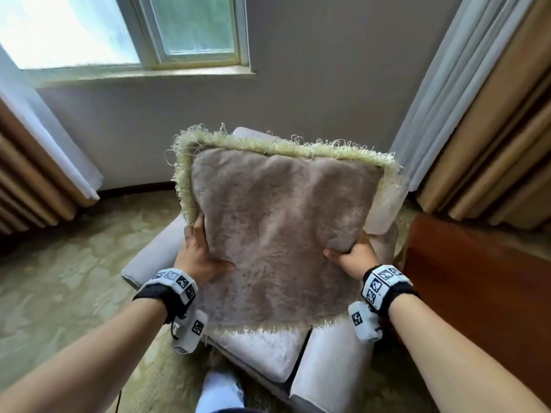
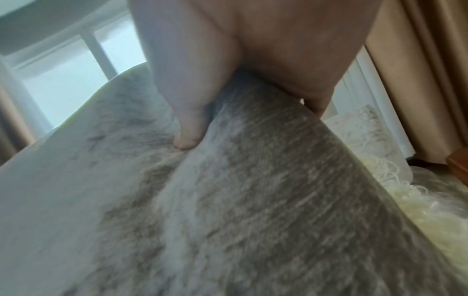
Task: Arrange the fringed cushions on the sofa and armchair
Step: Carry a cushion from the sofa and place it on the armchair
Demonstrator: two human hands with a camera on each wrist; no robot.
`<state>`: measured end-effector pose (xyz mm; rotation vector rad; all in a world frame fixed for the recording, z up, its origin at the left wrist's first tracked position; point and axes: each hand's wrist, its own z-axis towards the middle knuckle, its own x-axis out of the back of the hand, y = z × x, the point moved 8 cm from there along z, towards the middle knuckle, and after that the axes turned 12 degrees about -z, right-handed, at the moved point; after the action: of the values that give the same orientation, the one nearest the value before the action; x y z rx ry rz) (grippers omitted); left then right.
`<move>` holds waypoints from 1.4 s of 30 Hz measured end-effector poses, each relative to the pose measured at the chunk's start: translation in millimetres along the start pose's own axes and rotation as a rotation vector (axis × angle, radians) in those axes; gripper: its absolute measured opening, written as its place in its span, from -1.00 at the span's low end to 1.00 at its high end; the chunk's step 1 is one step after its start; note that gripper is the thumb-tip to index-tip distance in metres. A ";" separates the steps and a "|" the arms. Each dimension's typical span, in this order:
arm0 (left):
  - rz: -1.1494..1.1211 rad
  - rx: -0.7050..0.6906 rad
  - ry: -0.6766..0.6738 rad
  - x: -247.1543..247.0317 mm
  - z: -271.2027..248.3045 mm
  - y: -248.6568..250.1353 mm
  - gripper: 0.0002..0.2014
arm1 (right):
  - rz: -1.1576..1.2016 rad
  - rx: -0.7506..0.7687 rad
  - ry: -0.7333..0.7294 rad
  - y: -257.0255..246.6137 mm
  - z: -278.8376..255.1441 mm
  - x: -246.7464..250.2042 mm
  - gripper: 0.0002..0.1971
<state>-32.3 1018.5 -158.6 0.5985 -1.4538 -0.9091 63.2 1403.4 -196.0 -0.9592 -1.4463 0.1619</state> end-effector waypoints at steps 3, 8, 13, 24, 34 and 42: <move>-0.034 -0.026 -0.064 -20.5 64.1 -21.3 0.48 | -0.056 -0.086 0.009 4.1 44.4 -16.8 0.09; -0.073 -0.086 -0.223 -65.5 191.2 -46.2 0.47 | -0.099 -0.241 0.080 1.8 114.6 -28.8 0.12; -0.069 -0.147 -0.346 -106.5 280.1 -63.2 0.49 | -0.114 -0.418 0.092 24.3 160.8 -50.5 0.23; -0.044 -0.107 -0.462 -215.3 382.7 -174.1 0.55 | -0.136 -0.633 -0.051 100.1 244.4 -168.9 0.25; 0.079 -0.021 -0.395 -282.3 392.4 -295.4 0.18 | -0.271 -0.699 -0.205 150.7 255.8 -273.3 -0.11; 0.191 -0.097 -0.434 -276.5 411.0 -278.2 0.19 | -0.249 -0.726 -0.072 135.0 251.5 -239.9 0.25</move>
<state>-449.8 1162.7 -515.9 0.1882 -1.8058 -0.9888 -141.7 1452.6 -503.7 -1.3413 -1.7124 -0.5541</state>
